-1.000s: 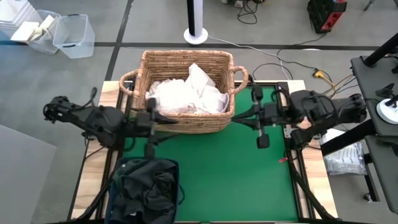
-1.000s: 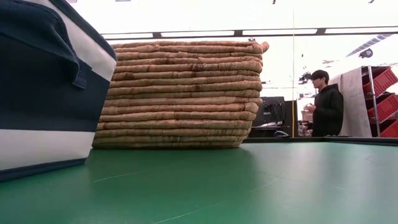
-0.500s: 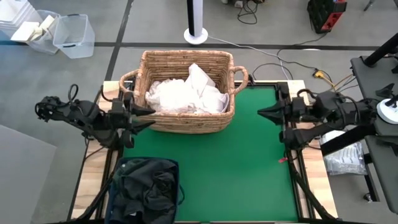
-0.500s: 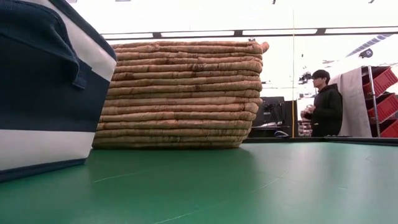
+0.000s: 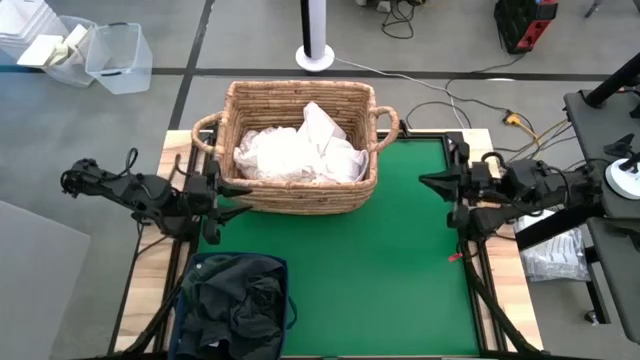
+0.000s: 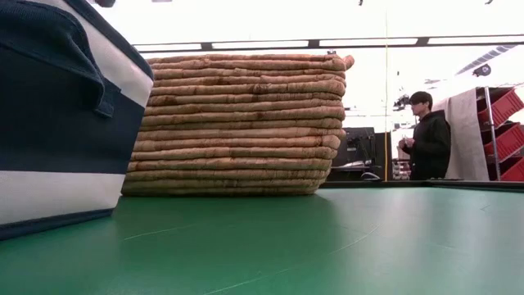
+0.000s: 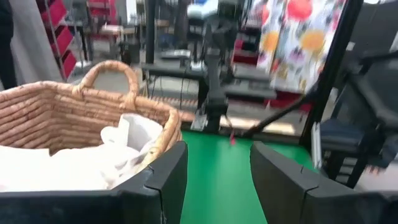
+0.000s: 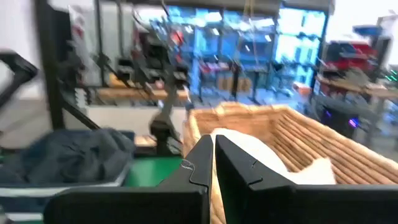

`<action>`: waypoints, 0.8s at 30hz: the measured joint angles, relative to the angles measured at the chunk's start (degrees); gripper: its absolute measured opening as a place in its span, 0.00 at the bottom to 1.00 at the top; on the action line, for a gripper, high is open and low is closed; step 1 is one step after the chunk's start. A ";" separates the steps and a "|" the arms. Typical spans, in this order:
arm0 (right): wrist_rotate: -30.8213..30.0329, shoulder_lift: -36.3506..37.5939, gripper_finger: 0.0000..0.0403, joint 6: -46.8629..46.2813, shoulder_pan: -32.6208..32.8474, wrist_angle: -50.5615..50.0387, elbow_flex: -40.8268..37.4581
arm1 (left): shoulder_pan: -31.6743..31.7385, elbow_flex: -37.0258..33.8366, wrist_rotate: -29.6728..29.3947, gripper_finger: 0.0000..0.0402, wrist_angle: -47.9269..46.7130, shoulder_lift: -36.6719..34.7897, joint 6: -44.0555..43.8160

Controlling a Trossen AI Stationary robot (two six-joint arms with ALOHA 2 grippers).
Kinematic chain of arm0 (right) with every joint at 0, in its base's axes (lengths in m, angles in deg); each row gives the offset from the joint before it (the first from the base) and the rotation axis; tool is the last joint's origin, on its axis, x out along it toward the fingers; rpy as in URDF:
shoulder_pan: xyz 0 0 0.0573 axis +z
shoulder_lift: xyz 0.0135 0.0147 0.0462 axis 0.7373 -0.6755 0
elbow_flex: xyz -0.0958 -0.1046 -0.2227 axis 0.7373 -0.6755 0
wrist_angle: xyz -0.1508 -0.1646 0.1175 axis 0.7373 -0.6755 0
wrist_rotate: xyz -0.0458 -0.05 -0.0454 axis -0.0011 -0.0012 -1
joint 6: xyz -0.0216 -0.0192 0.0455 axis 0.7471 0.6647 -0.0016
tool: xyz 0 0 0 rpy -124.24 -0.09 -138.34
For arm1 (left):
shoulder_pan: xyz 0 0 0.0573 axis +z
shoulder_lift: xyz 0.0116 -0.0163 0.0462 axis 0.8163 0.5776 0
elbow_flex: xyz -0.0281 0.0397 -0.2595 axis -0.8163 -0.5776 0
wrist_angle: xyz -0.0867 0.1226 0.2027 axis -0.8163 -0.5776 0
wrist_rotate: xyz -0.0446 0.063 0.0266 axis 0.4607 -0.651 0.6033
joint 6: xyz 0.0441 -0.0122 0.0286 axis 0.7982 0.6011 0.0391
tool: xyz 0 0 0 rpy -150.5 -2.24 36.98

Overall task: Sort clothes
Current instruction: Return to Home Position

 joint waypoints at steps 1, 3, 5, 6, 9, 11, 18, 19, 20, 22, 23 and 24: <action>0.59 1.34 0.03 0.25 0.00 1.44 -1.24 | 0.00 -1.74 0.12 0.38 2.10 -1.32 0.00; 2.72 4.18 0.03 0.99 0.00 3.88 -3.59 | 0.00 -5.28 0.30 0.38 5.74 -3.84 0.00; 4.83 6.98 0.03 2.02 0.00 6.55 -5.64 | 0.00 -8.76 0.33 0.38 8.06 -6.85 -0.02; 5.83 8.53 0.03 2.30 0.02 7.46 -6.60 | 0.00 -10.29 0.33 0.38 8.89 -8.42 -0.01; 8.41 12.92 0.03 2.66 0.02 8.01 -8.71 | 0.00 -14.49 0.31 0.38 12.64 -13.03 -0.02; 8.83 15.93 0.03 2.37 0.02 8.16 -9.85 | 0.00 -16.76 0.19 0.38 14.78 -16.20 -0.02; 13.17 25.84 0.03 4.05 0.02 8.15 -13.91 | 0.02 -22.76 -0.01 0.38 17.62 -26.73 2.12; 14.60 27.25 0.03 4.49 0.02 8.15 -14.73 | 0.01 -23.60 -0.02 0.38 17.59 -27.91 2.15; 16.04 28.46 0.03 5.20 0.02 8.04 -15.63 | 0.02 -24.47 -0.02 0.38 17.53 -29.06 2.17; 19.87 28.74 0.03 7.06 0.02 8.30 -17.14 | 0.02 -26.35 -0.02 0.38 17.44 -31.36 2.41; 20.87 28.66 0.03 8.13 0.04 7.35 -17.72 | 0.00 -27.41 0.01 0.38 17.51 -32.58 2.55; 21.81 28.29 0.03 8.25 0.04 7.36 -18.03 | 0.01 -28.55 0.05 0.38 17.66 -33.67 2.54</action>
